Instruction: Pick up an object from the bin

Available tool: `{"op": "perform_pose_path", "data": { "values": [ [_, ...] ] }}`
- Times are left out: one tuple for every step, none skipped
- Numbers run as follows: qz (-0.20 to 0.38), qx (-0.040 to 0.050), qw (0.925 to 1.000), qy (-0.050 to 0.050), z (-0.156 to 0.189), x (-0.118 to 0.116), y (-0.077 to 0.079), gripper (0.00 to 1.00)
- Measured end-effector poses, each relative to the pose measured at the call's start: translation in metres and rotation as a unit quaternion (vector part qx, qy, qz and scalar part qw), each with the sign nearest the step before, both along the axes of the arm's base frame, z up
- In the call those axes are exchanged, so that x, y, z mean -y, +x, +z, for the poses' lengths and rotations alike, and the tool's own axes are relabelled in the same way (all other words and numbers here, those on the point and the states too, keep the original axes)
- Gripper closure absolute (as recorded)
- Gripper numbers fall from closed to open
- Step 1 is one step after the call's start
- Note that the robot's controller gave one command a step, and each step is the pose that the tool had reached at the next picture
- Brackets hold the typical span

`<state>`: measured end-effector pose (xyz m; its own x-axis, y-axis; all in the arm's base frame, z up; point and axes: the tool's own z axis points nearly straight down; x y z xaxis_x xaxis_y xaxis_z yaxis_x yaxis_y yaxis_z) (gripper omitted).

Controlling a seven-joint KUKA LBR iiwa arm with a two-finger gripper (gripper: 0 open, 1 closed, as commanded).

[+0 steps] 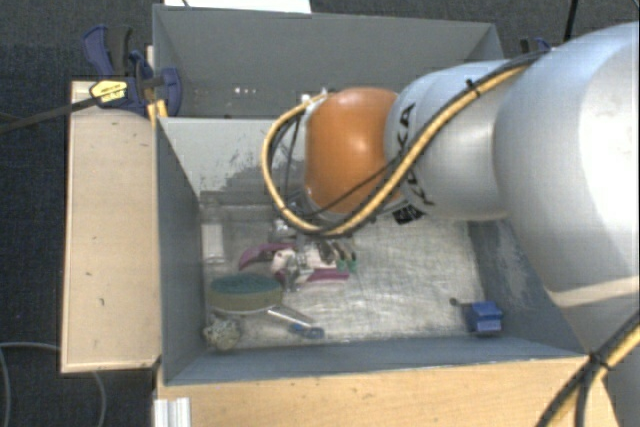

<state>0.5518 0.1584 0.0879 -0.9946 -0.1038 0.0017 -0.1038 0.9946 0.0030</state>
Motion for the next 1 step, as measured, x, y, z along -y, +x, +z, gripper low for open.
{"op": "perform_pose_path", "data": {
  "values": [
    [-0.005,0.0061,1.0000,0.000,0.1319,-0.0059,0.0137,1.00]
  ]
}}
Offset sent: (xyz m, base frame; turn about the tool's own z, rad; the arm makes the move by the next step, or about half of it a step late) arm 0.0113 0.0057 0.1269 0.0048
